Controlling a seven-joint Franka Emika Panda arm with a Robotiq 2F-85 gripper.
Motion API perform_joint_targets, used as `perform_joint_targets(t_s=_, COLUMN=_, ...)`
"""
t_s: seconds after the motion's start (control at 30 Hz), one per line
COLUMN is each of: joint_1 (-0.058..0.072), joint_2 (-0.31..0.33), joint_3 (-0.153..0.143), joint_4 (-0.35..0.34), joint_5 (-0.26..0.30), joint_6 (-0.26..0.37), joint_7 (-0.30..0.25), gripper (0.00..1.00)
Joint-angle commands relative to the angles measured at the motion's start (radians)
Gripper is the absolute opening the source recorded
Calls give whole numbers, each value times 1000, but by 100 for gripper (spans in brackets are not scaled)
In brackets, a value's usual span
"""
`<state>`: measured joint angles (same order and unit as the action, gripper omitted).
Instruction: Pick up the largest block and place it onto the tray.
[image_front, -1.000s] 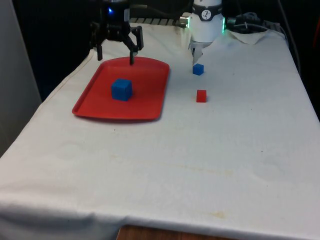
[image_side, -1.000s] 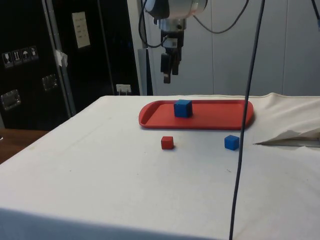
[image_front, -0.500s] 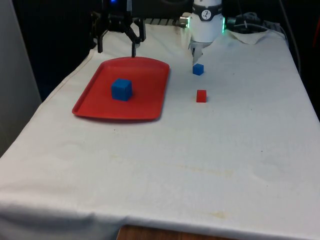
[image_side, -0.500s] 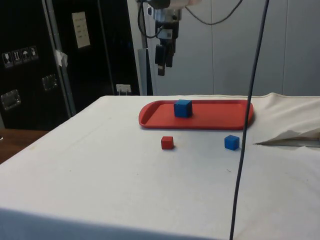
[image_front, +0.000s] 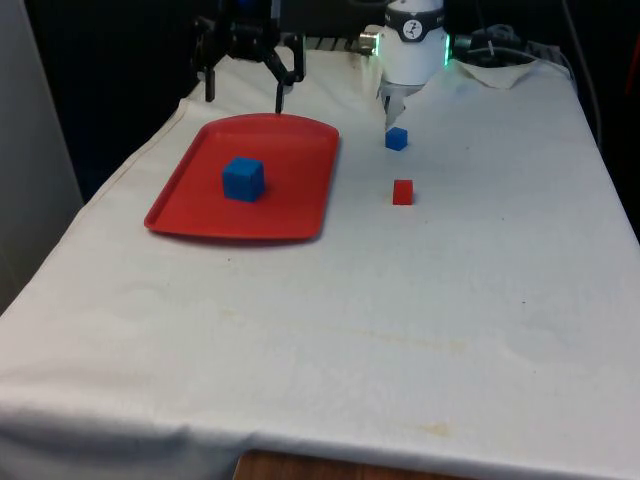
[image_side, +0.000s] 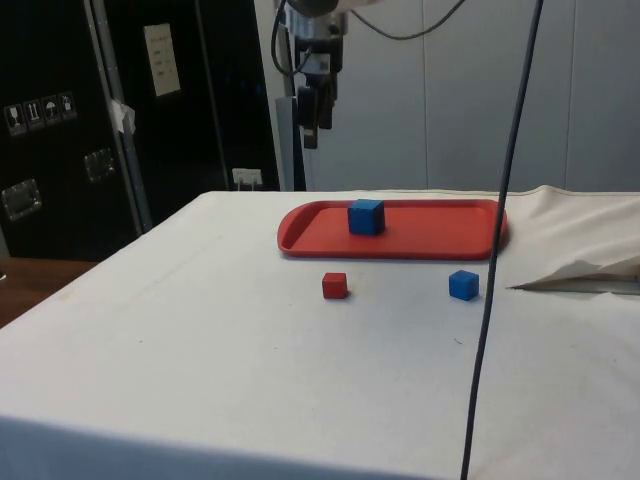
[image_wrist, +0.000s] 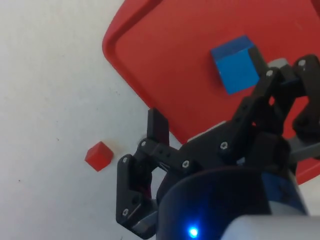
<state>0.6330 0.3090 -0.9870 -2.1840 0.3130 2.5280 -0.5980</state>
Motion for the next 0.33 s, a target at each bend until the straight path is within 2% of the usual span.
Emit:
perform_joint_targets(t_s=0.0, joint_1=19, joint_2=3, joint_3=-15, joint_4=3, joint_5=-32, joint_6=-8, joint_7=30, gripper=100)
perform_joint_targets(t_s=0.03, joint_1=21, joint_2=2, joint_3=-13, joint_4=5, joint_5=-40, joint_6=-8, joint_7=38, gripper=100)
perform_joint_targets(t_s=0.07, joint_1=7, joint_2=-3, joint_3=3, joint_4=4, joint_5=-27, joint_6=-1, joint_7=25, gripper=100)
perform_joint_targets(t_s=0.1, joint_1=24, joint_2=-1, joint_3=-10, joint_4=7, joint_5=-57, joint_6=-8, joint_7=53, gripper=100)
perform_joint_targets(t_s=0.3, joint_1=17, joint_2=-9, joint_3=5, joint_4=7, joint_5=-83, joint_6=-5, joint_7=74, gripper=100)
